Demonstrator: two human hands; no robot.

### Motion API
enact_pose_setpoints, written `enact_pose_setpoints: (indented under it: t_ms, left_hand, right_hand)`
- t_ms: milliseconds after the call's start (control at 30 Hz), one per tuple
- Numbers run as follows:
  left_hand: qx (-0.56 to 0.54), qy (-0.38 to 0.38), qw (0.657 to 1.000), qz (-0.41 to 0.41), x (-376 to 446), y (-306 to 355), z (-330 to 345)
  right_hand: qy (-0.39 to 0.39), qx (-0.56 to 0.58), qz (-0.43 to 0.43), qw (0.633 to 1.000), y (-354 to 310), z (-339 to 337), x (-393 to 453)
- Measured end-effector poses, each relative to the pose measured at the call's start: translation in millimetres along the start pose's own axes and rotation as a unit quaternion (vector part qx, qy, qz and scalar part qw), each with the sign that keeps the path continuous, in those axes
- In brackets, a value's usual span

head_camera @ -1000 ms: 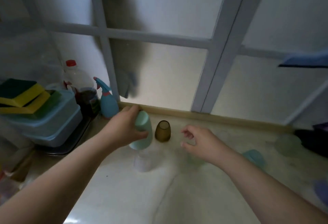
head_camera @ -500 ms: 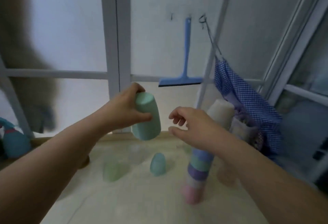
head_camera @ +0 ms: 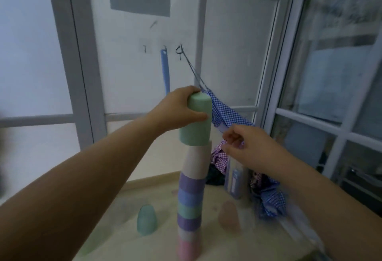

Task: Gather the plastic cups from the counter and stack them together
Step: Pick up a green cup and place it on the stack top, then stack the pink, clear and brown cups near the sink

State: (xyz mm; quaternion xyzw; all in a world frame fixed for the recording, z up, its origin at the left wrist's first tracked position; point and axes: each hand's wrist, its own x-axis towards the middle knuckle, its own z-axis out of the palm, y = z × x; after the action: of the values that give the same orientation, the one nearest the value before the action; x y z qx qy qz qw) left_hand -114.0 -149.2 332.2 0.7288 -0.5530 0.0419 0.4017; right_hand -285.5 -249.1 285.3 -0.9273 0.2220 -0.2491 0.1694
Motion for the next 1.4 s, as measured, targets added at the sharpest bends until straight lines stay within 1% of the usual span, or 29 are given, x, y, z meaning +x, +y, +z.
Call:
enact_pose_setpoints:
  t_ms: [167,333,400,500,667,767,833,967,1067,1200,1333,1400]
  left_hand:
    - [-0.003,-0.012,1.000,-0.022,18.0,-4.2,30.7]
    - [0.013,-0.065,0.997,-0.048,13.9,-19.8,56.0]
    - [0.025,-0.075,0.995,-0.064,7.9,-27.3,65.0]
    - [0.014,-0.048,0.997,-0.065,1.9,-32.1,71.3]
    - [0.031,-0.037,0.997,-0.061,-3.3,-36.8,68.1]
    - [0.024,-0.021,0.997,-0.066,-14.0,-47.4,60.3]
    - [0.038,-0.016,0.996,-0.074,-27.2,-58.9,54.0]
    - [0.088,-0.007,0.991,-0.099,-68.1,-91.9,39.9]
    - [0.111,-0.014,0.981,-0.159,-110.1,-121.7,24.3]
    - [0.162,-0.034,0.960,-0.228,-171.4,-167.7,-0.2]
    - [0.183,-0.046,0.935,-0.300,-223.6,-213.1,-25.4]
    - [0.187,-0.049,0.925,-0.327,-245.0,-235.9,-36.6]
  right_hand:
    - [-0.004,0.001,0.020,1.000,15.4,-2.5,1.7]
    - [-0.008,0.027,0.023,0.999,22.6,1.6,1.4]
    - [-0.011,0.028,0.022,0.999,25.2,3.6,1.9]
    - [-0.014,0.035,0.020,0.999,28.6,9.3,2.6]
    - [-0.031,0.035,0.005,0.999,24.9,23.0,6.7]
    - [-0.045,0.041,-0.008,0.998,16.5,35.3,12.9]
    - [-0.059,0.053,-0.023,0.997,7.5,46.8,16.8]
    - [-0.097,0.078,-0.055,0.991,-16.1,80.5,21.7]
    - [-0.138,0.084,-0.076,0.984,-34.7,120.1,25.0]
    - [-0.199,0.065,-0.109,0.972,-59.2,183.9,24.6]
    - [-0.264,0.055,-0.113,0.956,-77.1,245.8,23.1]
    - [-0.290,0.057,-0.097,0.951,-84.4,273.8,24.8]
